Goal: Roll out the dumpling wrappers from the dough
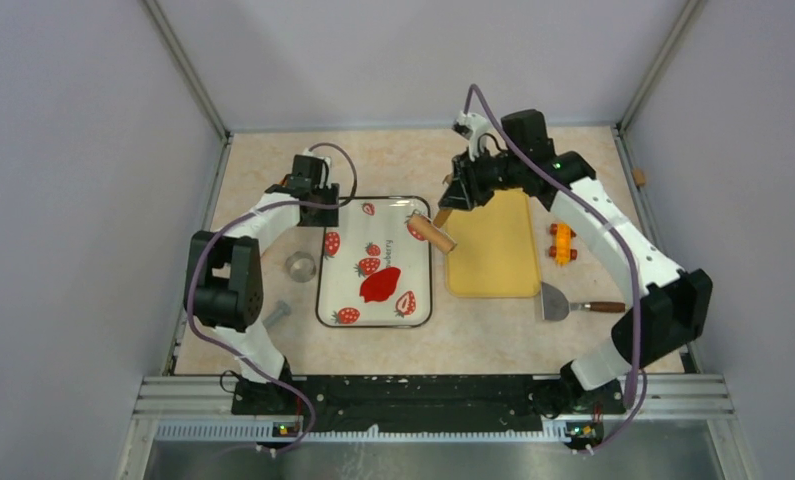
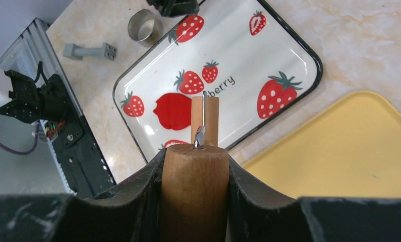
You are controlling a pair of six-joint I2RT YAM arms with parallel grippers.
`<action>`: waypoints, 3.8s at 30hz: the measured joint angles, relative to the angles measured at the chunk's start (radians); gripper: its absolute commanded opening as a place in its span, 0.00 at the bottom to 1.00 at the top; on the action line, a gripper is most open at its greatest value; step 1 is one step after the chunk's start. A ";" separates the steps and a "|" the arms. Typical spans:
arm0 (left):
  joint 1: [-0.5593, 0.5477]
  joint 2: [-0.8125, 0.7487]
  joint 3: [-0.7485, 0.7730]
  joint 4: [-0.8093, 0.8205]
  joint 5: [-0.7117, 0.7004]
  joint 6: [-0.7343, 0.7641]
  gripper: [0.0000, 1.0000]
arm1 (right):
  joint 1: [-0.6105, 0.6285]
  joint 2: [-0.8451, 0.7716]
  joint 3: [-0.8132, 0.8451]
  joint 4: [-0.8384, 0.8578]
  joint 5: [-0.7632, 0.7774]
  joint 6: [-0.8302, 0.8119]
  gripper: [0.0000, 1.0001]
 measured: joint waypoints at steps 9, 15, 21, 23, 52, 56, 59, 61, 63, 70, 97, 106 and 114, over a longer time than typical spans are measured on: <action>0.024 0.169 0.100 -0.015 0.011 -0.086 0.27 | -0.018 -0.163 -0.131 -0.129 0.074 -0.074 0.00; 0.050 0.206 0.119 -0.016 0.035 -0.164 0.01 | -0.018 -0.163 -0.143 -0.182 0.122 -0.097 0.00; 0.106 0.179 0.103 -0.034 0.050 -0.280 0.00 | -0.018 -0.150 -0.143 -0.169 0.138 -0.083 0.00; 0.138 0.154 0.071 -0.032 0.051 -0.333 0.00 | -0.018 -0.134 -0.143 -0.149 0.147 -0.064 0.00; 0.039 -0.309 -0.176 0.058 0.394 -0.021 0.64 | -0.038 0.071 -0.069 0.123 0.260 0.494 0.00; -0.220 -0.398 -0.214 0.213 0.518 0.270 0.66 | -0.045 0.061 -0.170 0.221 0.191 0.586 0.00; -0.339 -0.419 -0.224 0.302 0.560 0.413 0.65 | -0.050 0.059 -0.229 0.268 0.140 0.630 0.00; -0.393 -0.397 -0.223 0.360 0.565 0.490 0.64 | -0.053 0.058 -0.252 0.294 0.114 0.649 0.00; -0.424 -0.352 -0.216 0.401 0.567 0.536 0.64 | -0.055 0.055 -0.267 0.329 0.088 0.665 0.00; -0.441 -0.129 -0.117 0.465 0.555 0.605 0.50 | -0.063 0.016 -0.301 0.409 0.035 0.694 0.00; -0.454 -0.070 -0.151 0.491 0.667 0.697 0.00 | -0.092 0.031 -0.300 0.130 -0.151 0.514 0.32; -0.469 -0.074 -0.238 0.575 0.679 0.632 0.00 | -0.089 0.060 -0.324 0.054 -0.191 0.479 0.00; -0.467 -0.070 -0.293 0.611 0.657 0.522 0.00 | -0.064 0.131 -0.322 0.053 -0.197 0.477 0.00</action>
